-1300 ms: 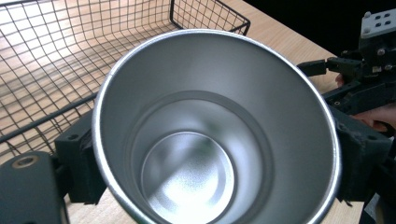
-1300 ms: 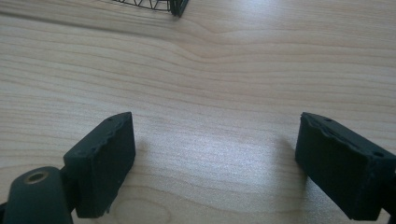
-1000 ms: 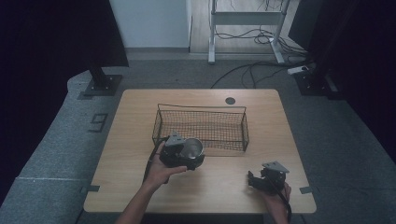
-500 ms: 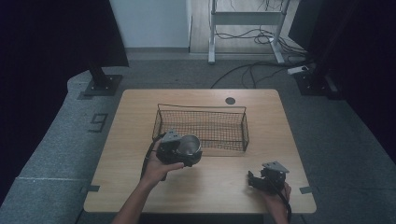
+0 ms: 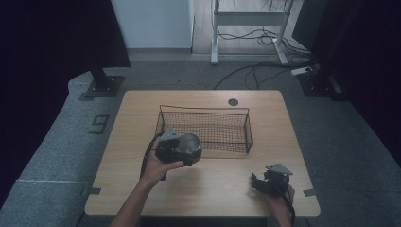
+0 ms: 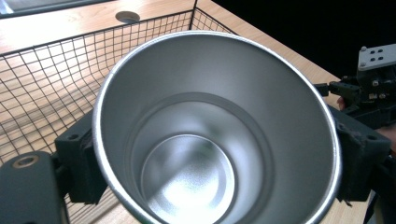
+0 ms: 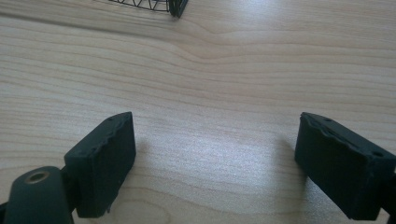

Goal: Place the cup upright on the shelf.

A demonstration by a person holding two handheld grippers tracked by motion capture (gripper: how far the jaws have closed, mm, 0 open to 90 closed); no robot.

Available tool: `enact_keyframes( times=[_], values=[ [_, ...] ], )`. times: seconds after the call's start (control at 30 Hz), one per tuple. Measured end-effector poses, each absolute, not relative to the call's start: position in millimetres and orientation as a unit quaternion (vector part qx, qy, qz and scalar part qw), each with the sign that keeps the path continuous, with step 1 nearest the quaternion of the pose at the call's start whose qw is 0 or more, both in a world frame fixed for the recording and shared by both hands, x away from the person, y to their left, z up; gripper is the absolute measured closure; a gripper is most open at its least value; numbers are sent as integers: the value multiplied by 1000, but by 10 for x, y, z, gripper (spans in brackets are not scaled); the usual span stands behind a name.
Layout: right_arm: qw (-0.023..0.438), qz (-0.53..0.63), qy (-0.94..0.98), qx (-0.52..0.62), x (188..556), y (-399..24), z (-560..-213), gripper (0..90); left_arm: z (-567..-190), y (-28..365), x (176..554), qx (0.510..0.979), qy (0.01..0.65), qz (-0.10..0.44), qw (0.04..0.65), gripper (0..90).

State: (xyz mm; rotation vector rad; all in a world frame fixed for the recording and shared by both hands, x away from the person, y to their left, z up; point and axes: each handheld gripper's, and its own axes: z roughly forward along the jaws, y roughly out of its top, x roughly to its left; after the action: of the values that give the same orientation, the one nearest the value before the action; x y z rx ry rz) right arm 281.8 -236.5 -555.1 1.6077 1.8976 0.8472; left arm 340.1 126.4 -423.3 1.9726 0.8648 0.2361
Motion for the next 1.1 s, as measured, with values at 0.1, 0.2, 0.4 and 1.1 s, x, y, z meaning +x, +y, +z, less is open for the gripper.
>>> enact_keyframes(
  times=[0.1,0.2,0.4,1.1],
  values=[
    [254,312,699,591,2819,-2367,-5551,123,-4220,1270,3430,802,356,97,470,124],
    [254,313,699,591,2821,-2367,-5551,124,-4206,1273,3458,802,356,97,469,124],
    [254,313,699,591,2822,-2367,-5551,124,-4167,1297,3505,800,359,98,470,124],
    [253,312,701,589,2823,-2372,-5550,125,-4159,1273,3702,803,367,101,458,125]
  ],
)
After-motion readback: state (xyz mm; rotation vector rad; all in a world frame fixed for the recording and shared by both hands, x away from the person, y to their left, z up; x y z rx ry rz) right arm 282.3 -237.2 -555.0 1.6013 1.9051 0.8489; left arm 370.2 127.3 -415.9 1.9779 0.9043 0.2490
